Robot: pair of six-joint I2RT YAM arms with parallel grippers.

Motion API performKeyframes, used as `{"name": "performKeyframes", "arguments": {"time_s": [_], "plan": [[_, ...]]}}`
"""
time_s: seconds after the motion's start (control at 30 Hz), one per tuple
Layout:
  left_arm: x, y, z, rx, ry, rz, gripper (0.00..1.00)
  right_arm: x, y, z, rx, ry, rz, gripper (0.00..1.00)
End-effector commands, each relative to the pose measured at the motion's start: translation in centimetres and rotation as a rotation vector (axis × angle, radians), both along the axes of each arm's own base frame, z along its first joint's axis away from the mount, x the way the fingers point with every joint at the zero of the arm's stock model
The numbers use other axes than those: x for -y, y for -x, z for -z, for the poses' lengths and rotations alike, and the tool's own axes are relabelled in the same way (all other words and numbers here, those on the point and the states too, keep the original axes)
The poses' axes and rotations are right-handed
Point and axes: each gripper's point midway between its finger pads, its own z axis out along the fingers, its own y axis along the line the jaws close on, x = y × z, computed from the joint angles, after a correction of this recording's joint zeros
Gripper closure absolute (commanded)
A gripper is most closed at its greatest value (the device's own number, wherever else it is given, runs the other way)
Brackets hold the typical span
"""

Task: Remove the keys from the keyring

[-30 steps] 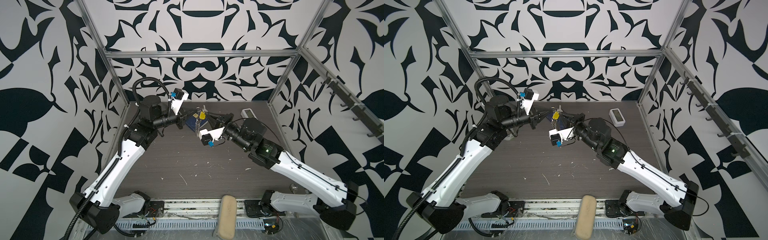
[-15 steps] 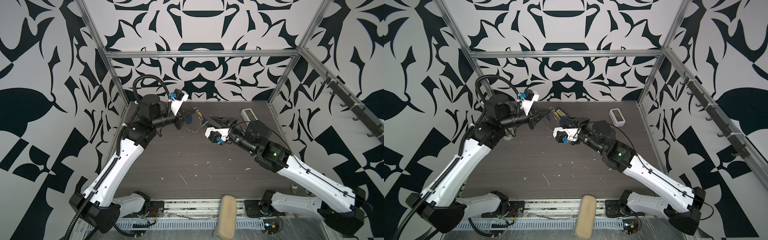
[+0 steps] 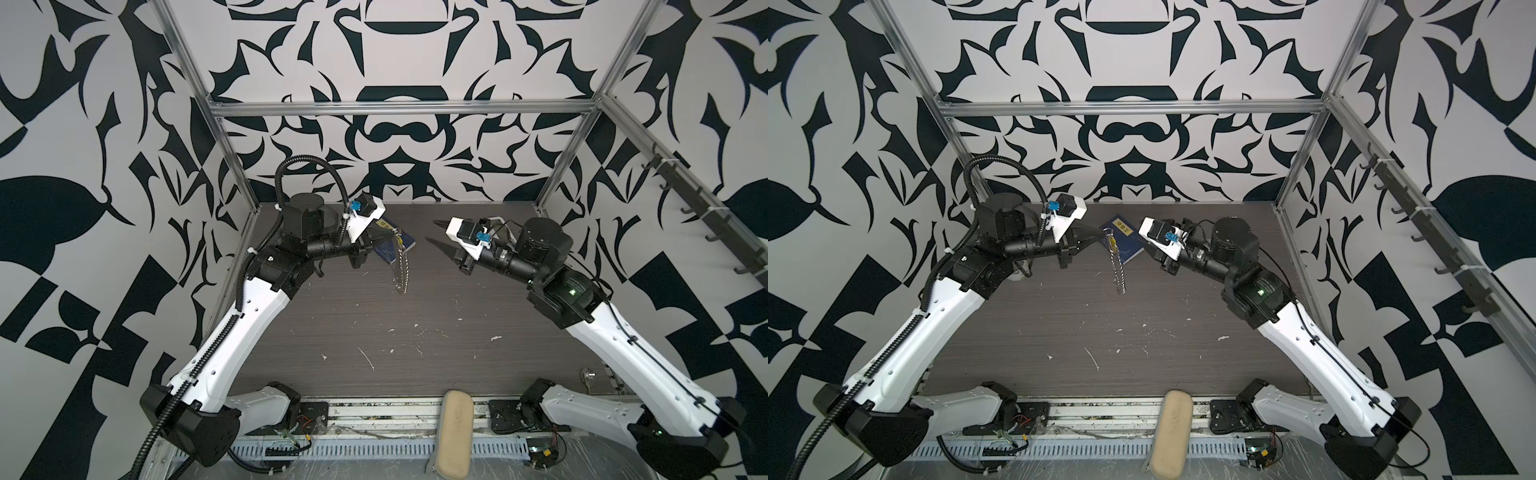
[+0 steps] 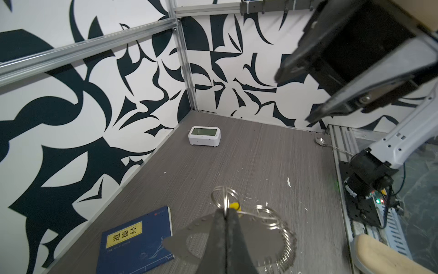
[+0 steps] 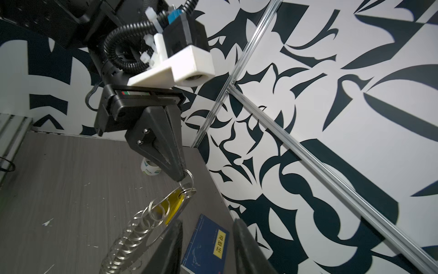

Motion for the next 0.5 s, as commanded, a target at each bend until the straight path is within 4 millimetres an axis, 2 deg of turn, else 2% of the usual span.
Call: {"name": "performKeyframes", "arguments": {"time_s": [0.0,0.07,0.27,0.47], "plan": [[0.0,2.2,1.2,0.075,-0.035,0.121,1.0,-1.2,1.8,0.3,-0.068,-0.034,-0.135,0.62],[0.1,3.4,1.9,0.12,-0.047,0.195,1.0,-1.6,2.0,1.2,-0.091,-0.031,-0.168,0.63],[0.2,5.1,2.6,0.185,-0.026,0.286,1.0,-2.2,2.6,3.6,-0.141,-0.025,-0.23,0.65],[0.1,5.7,3.0,0.216,-0.021,0.308,1.0,-1.9,2.6,5.3,-0.155,-0.002,-0.211,0.64]]}}
